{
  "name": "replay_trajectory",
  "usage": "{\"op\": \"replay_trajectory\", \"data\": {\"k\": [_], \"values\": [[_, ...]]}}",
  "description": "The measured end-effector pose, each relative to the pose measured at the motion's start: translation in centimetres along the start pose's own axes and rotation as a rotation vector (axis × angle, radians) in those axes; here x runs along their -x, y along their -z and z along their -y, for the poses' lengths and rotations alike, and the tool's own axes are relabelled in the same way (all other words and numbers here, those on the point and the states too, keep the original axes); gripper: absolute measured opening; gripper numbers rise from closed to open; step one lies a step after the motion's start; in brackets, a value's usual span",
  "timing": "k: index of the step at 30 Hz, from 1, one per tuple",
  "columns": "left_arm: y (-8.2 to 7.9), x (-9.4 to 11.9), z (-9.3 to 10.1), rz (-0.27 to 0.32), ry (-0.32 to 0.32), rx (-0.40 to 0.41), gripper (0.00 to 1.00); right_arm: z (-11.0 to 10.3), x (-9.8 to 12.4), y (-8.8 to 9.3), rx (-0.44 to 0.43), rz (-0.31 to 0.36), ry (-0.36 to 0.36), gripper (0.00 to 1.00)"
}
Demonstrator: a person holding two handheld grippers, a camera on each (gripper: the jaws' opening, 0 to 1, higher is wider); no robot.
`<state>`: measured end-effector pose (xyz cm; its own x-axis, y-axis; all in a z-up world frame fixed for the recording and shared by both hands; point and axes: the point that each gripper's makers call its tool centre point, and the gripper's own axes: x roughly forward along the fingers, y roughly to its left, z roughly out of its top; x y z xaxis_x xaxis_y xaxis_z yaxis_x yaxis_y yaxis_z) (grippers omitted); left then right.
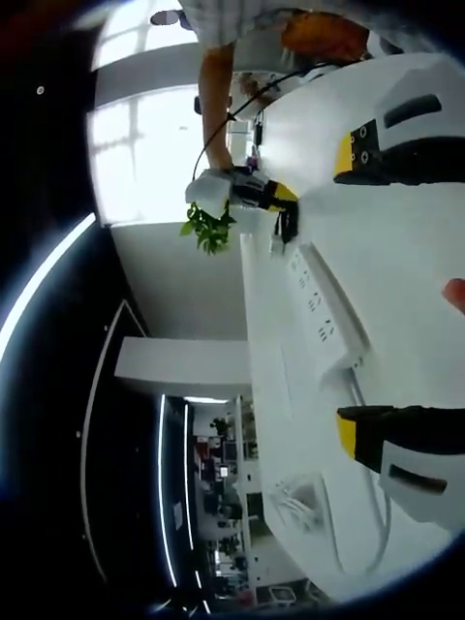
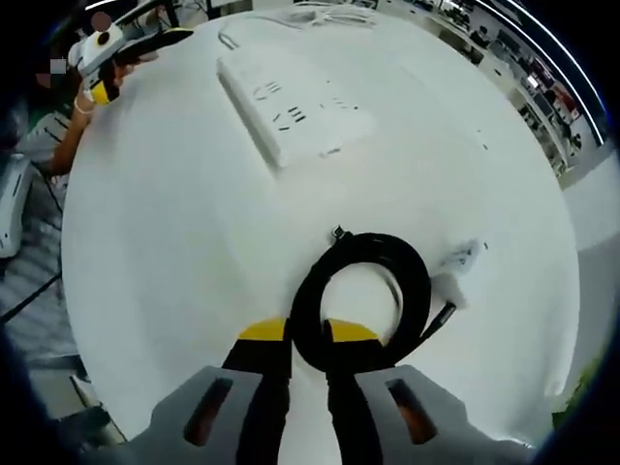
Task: Straighten the power strip on the desk, plug the charger into it
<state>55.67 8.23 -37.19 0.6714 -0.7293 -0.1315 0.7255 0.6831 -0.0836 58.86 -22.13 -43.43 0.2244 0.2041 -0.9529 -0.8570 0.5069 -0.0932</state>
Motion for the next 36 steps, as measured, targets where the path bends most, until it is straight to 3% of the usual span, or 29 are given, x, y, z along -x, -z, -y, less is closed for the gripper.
{"op": "replay_trajectory", "data": {"k": [7,14,26,36], "values": [[0.2,-0.2,0.1,-0.012,0.005,-0.007,0.96,-0.2,0.0,-0.4,0.046,0.015,0.025,0.07],[0.3,-0.2,-0.2,-0.014,-0.004,-0.002,0.96,-0.7,0.8,-1.8,0.012,0.124,0.035,0.04],[0.4,-0.2,-0.3,-0.018,-0.009,0.002,0.96,-0.5,4.6,-4.4,-0.152,0.522,0.076,0.02],[0.5,-0.1,-0.2,-0.023,-0.009,-0.002,0.96,1.3,8.5,-7.3,-0.247,0.849,0.186,0.02]]}}
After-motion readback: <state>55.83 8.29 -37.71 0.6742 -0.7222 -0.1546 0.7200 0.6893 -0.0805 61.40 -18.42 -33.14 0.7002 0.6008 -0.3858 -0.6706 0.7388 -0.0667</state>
